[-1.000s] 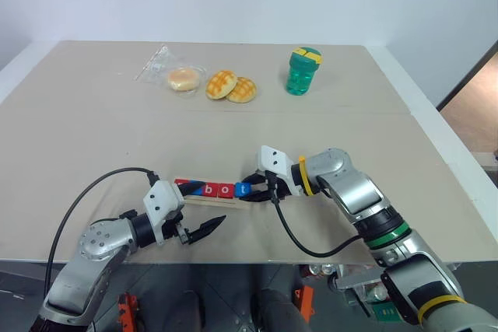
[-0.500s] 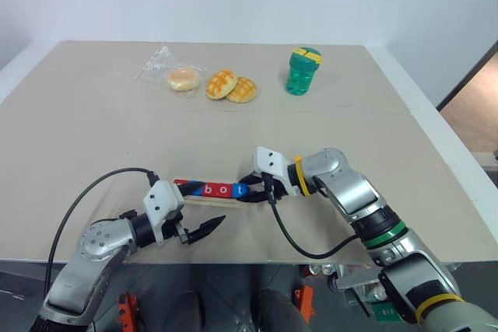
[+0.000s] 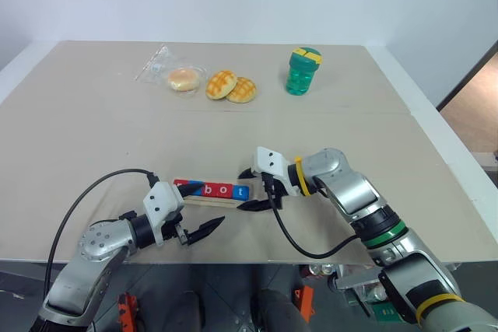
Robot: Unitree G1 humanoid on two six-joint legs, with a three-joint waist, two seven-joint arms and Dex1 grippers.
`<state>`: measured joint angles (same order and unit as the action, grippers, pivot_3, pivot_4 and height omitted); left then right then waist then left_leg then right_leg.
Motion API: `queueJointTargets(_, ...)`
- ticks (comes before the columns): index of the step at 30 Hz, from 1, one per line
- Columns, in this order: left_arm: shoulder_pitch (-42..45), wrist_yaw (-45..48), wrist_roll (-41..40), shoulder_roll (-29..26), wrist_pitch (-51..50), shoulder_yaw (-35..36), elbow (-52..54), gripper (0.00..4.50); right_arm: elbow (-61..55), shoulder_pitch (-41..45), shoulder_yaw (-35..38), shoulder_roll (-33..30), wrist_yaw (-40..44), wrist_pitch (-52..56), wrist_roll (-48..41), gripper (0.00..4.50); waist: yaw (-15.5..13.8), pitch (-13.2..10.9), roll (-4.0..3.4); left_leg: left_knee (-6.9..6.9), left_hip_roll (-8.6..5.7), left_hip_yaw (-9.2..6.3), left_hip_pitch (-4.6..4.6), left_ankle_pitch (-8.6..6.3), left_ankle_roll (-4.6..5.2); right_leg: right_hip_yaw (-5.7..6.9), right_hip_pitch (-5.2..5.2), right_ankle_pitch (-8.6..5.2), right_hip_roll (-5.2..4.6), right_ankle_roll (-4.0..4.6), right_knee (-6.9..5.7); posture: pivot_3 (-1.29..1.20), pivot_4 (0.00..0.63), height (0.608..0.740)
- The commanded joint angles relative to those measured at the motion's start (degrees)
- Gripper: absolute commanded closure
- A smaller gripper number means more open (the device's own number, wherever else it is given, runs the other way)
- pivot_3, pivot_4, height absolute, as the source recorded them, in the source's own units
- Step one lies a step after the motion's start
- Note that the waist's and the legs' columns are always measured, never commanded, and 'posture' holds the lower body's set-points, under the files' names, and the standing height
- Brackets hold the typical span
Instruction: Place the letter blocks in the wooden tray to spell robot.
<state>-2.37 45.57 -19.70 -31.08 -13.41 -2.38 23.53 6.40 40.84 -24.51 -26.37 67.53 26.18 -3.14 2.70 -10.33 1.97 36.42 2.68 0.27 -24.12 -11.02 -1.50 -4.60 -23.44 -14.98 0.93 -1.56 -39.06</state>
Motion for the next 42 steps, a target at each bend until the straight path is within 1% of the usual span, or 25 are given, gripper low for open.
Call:
queueJointTargets(1,0.07,0.66,-0.38,-0.19,1.69,0.45,0.65,0.00,-3.77,0.17,1.80,0.11,-0.22,3.01,-2.08,0.06,0.00,0.00,0.00,0.00,0.00,0.01,0.00,0.00,0.00,0.00,0.00,0.00,0.00,0.00,0.00,0.00,0.150,0.740)
queueJointTargets(5,-0.11,0.94,-1.22,-0.07,1.72,0.83,1.31,0.00,-7.63,-0.48,7.45,1.11,-5.21,8.38,-5.38,0.06,-0.01,-0.01,-0.01,-0.01,0.00,-0.02,-0.03,0.00,0.00,0.01,-0.02,0.00,0.00,0.00,0.00,0.00,0.150,0.740)
queueJointTargets(8,-0.64,1.00,-1.36,-0.24,1.86,1.04,1.75,0.00,-12.51,-3.99,11.14,0.34,-8.89,10.72,-7.02,0.06,-0.01,0.00,0.00,-0.01,-0.02,-0.08,-0.07,0.00,0.00,0.02,0.00,-0.02,0.00,-0.03,0.00,0.00,0.150,0.740)
queueJointTargets(9,-0.80,1.05,-1.37,-0.32,1.89,1.17,1.83,0.00,-14.76,-5.78,12.04,-0.11,-9.69,11.66,-7.70,0.45,-0.04,0.00,0.00,-0.01,-0.04,-0.09,-0.07,0.00,0.00,0.02,0.00,-0.04,-0.02,-0.04,0.01,0.00,0.150,0.740)
queueJointTargets(10,-0.95,1.09,-1.39,-0.37,1.92,1.30,1.86,0.00,-17.71,-8.09,12.71,-0.87,-9.83,12.72,-8.72,0.57,-0.18,0.00,0.00,-0.01,-0.04,-0.11,-0.09,0.00,0.00,0.03,0.00,-0.07,-0.03,-0.06,0.01,0.00,0.150,0.740)
queueJointTargets(12,-1.31,1.17,-1.45,-0.45,2.03,1.52,1.98,0.00,-22.77,-11.87,13.06,-2.09,-10.26,14.24,-10.15,1.16,-0.18,-0.01,-0.01,-0.03,-0.05,-0.19,-0.13,-0.01,-0.01,0.10,0.01,-0.17,-0.10,-0.09,0.01,0.00,0.150,0.740)
queueJointTargets(13,-1.42,1.26,-1.62,-0.44,2.04,1.63,2.02,0.00,-25.25,-13.76,13.17,-2.45,-10.69,15.43,-11.05,1.55,-0.16,-0.01,-0.01,-0.05,-0.05,-0.15,-0.15,-0.02,-0.02,0.08,-0.02,-0.18,-0.11,-0.09,0.01,0.00,0.150,0.740)
queueJointTargets(14,-1.46,1.35,-1.78,-0.42,2.03,1.70,2.04,0.00,-27.20,-15.27,13.23,-2.72,-11.20,16.44,-11.89,1.80,-0.14,-0.01,-0.01,-0.05,-0.05,-0.16,-0.16,-0.02,-0.02,0.08,-0.02,-0.22,-0.14,-0.11,0.01,0.00,0.150,0.740)
queueJointTargets(15,-1.52,1.48,-1.91,-0.45,2.03,1.79,2.03,0.00,-28.97,-16.83,13.17,-2.98,-11.72,17.30,-12.60,2.23,-0.09,-0.01,-0.02,-0.05,-0.06,-0.16,-0.16,-0.03,-0.02,0.09,-0.02,-0.22,-0.14,-0.11,0.01,0.00,0.150,0.740)
queueJointTargets(17,-1.39,1.86,-2.30,-0.56,1.90,1.87,1.91,0.00,-31.13,-18.94,12.82,-3.38,-12.61,18.26,-13.56,2.90,0.10,-0.01,-0.02,-0.05,-0.08,-0.13,-0.12,-0.03,-0.02,0.05,-0.02,-0.20,-0.12,-0.10,0.00,0.00,0.150,0.740)
queueJointTargets(18,-1.21,1.99,-2.47,-0.60,1.79,1.87,1.79,0.00,-31.61,-19.48,12.60,-3.39,-13.10,18.53,-13.82,3.38,0.10,-0.01,-0.02,-0.05,-0.06,-0.11,-0.10,-0.03,-0.02,0.07,-0.02,-0.15,-0.09,-0.05,0.00,0.00,0.150,0.740)
queueJointTargets(20,-0.77,2.32,-2.68,-0.71,1.63,1.73,1.55,0.00,-32.00,-20.03,12.21,-2.83,-14.38,19.26,-14.38,3.98,0.06,-0.01,-0.02,-0.03,-0.05,-0.15,-0.06,-0.02,-0.02,0.11,0.01,-0.11,-0.06,-0.01,0.00,0.00,0.150,0.740)
queueJointTargets(21,-0.59,2.41,-2.72,-0.72,1.56,1.66,1.47,0.00,-31.92,-20.07,11.88,-2.49,-15.16,19.38,-14.36,4.41,0.06,-0.01,-0.02,-0.02,-0.03,-0.16,-0.06,0.00,-0.02,0.13,0.01,-0.07,-0.03,0.03,0.00,0.00,0.150,0.740)
queueJointTargets(24,-0.40,2.62,-2.78,-0.74,1.41,1.65,1.42,0.00,-31.17,-19.90,11.07,-1.80,-17.29,19.42,-14.00,4.46,0.06,-0.01,-0.02,0.00,-0.01,-0.16,-0.04,0.03,-0.02,0.13,0.01,-0.07,0.00,0.16,0.00,0.00,0.150,0.740)
queueJointTargets(28,-0.41,2.50,-3.16,-0.56,0.99,1.76,1.47,0.00,-30.25,-19.82,9.70,-2.16,-18.20,18.71,-13.52,4.46,0.05,-0.01,-0.02,0.00,-0.02,-0.14,-0.07,0.03,-0.03,0.11,0.00,-0.06,-0.02,0.04,0.00,0.00,0.150,0.740)
queueJointTargets(31,-0.17,1.42,-5.30,0.21,-1.35,2.20,2.01,0.00,-29.20,-19.65,8.70,-2.31,-18.52,17.86,-13.13,4.46,0.05,-0.01,-0.02,-0.03,-0.03,-0.15,-0.09,0.03,-0.03,0.11,0.00,-0.11,-0.02,0.00,0.01,0.00,0.150,0.740)
queueJointTargets(35,-0.76,2.47,-8.90,-0.89,-5.46,2.02,4.53,0.00,-27.09,-19.01,7.66,-2.42,-18.73,16.09,-12.21,4.46,0.04,-0.01,-0.02,-0.04,-0.03,-0.18,-0.10,0.02,-0.03,0.13,0.00,-0.12,-0.02,0.00,0.01,0.00,0.150,0.740)
queueJointTargets(42,-1.66,3.16,-8.80,-2.48,-6.24,1.10,6.14,0.00,-25.11,-18.28,6.86,-2.31,-18.88,14.15,-11.67,4.46,0.05,-0.01,-0.02,-0.03,-0.02,-0.19,-0.08,0.02,-0.03,0.14,0.00,-0.11,-0.01,0.02,0.00,0.00,0.150,0.740)
